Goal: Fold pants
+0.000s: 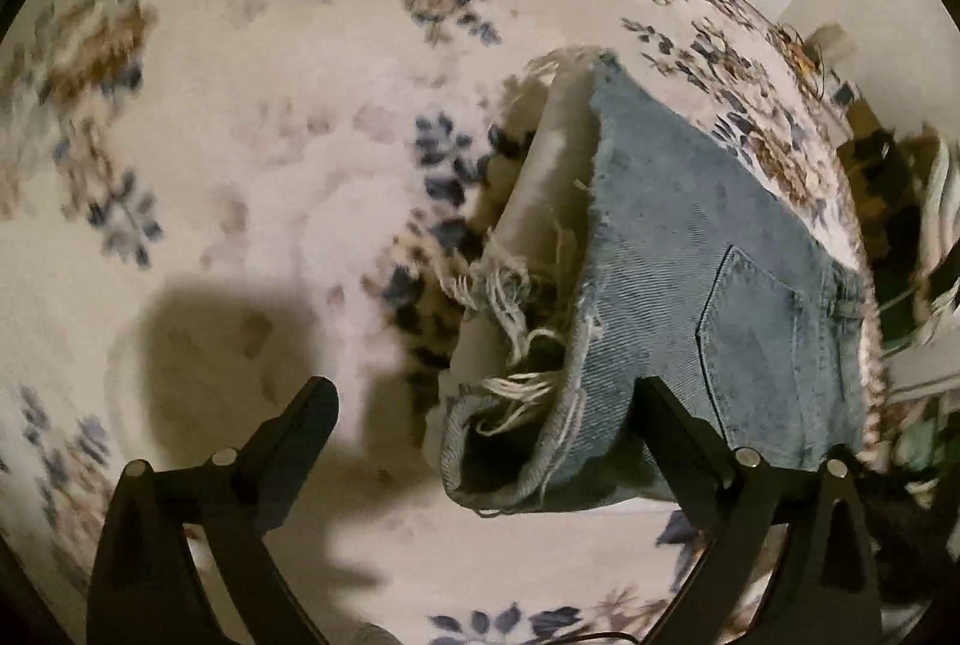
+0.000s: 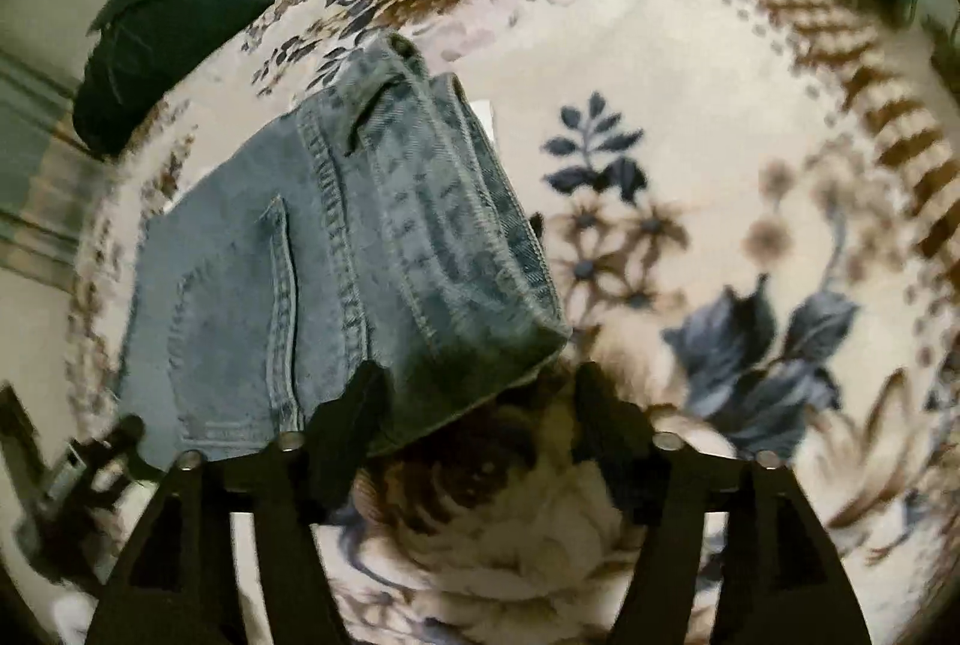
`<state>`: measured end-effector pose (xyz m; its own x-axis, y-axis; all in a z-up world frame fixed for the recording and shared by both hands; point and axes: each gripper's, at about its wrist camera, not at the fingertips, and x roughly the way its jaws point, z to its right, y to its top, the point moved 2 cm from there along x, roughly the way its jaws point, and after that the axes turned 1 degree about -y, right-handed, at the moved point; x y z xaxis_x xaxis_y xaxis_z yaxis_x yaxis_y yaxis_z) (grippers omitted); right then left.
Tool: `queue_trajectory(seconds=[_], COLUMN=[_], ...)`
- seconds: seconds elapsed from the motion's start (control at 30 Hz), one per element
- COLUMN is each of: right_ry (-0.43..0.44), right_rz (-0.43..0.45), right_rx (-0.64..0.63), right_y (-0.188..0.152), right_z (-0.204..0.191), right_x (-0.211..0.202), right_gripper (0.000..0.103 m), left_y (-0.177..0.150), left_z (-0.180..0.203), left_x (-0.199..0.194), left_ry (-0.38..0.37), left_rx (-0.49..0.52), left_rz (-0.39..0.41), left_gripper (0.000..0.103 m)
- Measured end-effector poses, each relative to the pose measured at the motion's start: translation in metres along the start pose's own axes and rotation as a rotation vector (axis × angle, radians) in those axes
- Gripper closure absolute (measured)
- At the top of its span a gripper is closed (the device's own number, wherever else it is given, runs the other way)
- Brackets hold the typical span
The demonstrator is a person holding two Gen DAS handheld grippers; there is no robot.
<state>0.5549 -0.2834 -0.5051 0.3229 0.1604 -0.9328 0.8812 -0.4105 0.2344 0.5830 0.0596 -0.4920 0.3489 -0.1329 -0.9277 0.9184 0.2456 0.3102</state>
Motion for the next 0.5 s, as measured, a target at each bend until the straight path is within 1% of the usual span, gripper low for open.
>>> queue_trajectory(seconds=[0.03, 0.13, 0.2, 0.3, 0.4, 0.47, 0.5], right_ry=[-0.027, -0.1, -0.161, -0.214, -0.23, -0.233, -0.221], right_rz=[0.016, 0.069, 0.119, 0.167, 0.209, 0.227, 0.233], right_rx=[-0.03, -0.111, -0.182, -0.23, -0.241, -0.247, -0.246], right_y=[-0.003, -0.011, -0.019, -0.026, -0.035, -0.042, -0.046], right_z=[-0.007, -0.026, -0.041, -0.056, -0.064, -0.069, -0.07], right_x=[-0.007, -0.027, -0.044, -0.067, -0.097, -0.12, -0.136], right_gripper=[0.014, 0.001, 0.001, 0.001, 0.001, 0.001, 0.001], left_y=[0.0, -0.003, -0.007, -0.013, -0.023, -0.03, -0.034], left_z=[0.004, 0.019, 0.028, 0.038, 0.048, 0.053, 0.056], left_x=[-0.005, -0.026, -0.042, -0.064, -0.098, -0.121, -0.132], left_ry=[0.017, 0.082, 0.116, 0.152, 0.188, 0.192, 0.193], left_rx=[0.022, 0.105, 0.147, 0.186, 0.21, 0.21, 0.21], left_rz=[0.015, 0.077, 0.107, 0.137, 0.176, 0.197, 0.206], left_gripper=[0.002, 0.002, 0.002, 0.002, 0.002, 0.002, 0.002])
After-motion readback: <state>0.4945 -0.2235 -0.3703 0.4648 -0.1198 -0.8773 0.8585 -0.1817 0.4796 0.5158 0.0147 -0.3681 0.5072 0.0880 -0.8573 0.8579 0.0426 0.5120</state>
